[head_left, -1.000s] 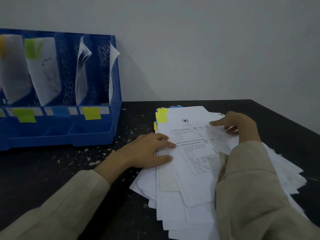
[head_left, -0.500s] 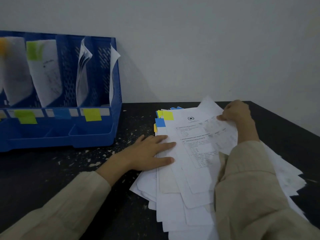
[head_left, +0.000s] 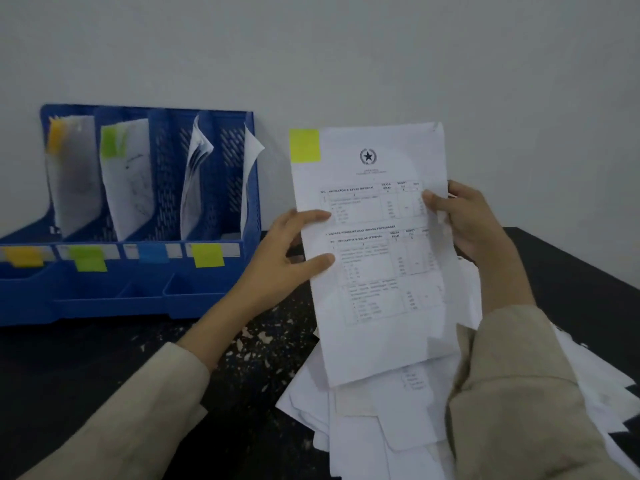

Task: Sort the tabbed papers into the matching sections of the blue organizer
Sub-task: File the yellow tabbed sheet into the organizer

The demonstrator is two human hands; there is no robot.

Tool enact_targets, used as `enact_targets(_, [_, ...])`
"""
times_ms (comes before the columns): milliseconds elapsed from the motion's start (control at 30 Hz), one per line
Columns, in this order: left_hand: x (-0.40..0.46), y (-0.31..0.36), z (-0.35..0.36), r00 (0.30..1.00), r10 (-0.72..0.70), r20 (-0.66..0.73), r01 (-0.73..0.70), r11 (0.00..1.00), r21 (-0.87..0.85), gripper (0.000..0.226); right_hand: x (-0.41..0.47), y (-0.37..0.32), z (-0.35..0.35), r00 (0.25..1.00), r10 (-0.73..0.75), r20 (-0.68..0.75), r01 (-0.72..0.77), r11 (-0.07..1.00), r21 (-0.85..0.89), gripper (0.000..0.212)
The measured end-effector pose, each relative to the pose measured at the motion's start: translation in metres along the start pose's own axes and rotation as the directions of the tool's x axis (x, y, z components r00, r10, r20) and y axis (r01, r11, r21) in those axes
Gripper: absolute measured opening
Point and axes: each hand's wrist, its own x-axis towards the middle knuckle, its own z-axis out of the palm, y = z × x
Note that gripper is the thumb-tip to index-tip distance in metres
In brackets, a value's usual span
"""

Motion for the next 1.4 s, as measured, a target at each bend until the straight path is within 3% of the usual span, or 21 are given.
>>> enact_targets(167, [0.006,0.018,-0.038,0.996,0.059,-0.069,-0.062,0.997,-0.046,0.043,-0.004,-0.016,0.029,0.991,-0.044,0.129,0.034,0.996,0.080,0.015])
enact_targets(267, [0.004,0.025,-0.067,0.968,0.111,-0.225,-0.110,0.994,0.015,0.037,-0.009,-0.024,0.054,0.981,-0.089,0.175,0.085,0.996,0.028,0.015])
enact_targets(433, [-0.005,0.030,-0.118,0.870,0.130,-0.476,-0.097,0.991,0.093,0.029,-0.021,-0.035,0.104,0.934,-0.165,0.317,0.188,0.981,-0.043,0.023])
enact_targets(600, [-0.025,0.036,-0.162,0.766,0.233,-0.599,-0.055,0.952,0.300,0.030,-0.023,-0.039,0.155,0.864,-0.177,0.470,0.323,0.913,-0.250,0.016])
enact_targets(667, [-0.033,0.039,-0.176,0.731,0.293,-0.617,-0.026,0.915,0.404,0.031,-0.021,-0.036,0.174,0.851,-0.178,0.495,0.377,0.862,-0.338,0.027])
enact_targets(800, [-0.044,0.044,-0.195,0.704,0.326,-0.631,0.032,0.873,0.487,0.033,-0.020,-0.024,0.204,0.840,-0.201,0.503,0.447,0.782,-0.435,0.052])
enact_targets(967, [-0.054,0.049,-0.207,0.690,0.298,-0.660,0.073,0.878,0.473,0.034,-0.028,-0.011,0.219,0.829,-0.324,0.457,0.536,0.693,-0.482,0.061])
enact_targets(1200, [-0.065,0.049,-0.218,0.656,0.266,-0.706,0.121,0.886,0.447,0.036,-0.027,-0.002,0.234,0.796,-0.292,0.531,0.554,0.704,-0.443,0.054])
enact_targets(1400, [-0.061,0.054,-0.212,0.657,0.257,-0.709,0.136,0.884,0.447,0.038,-0.028,0.010,0.231,0.834,-0.396,0.384,0.545,0.700,-0.462,0.052])
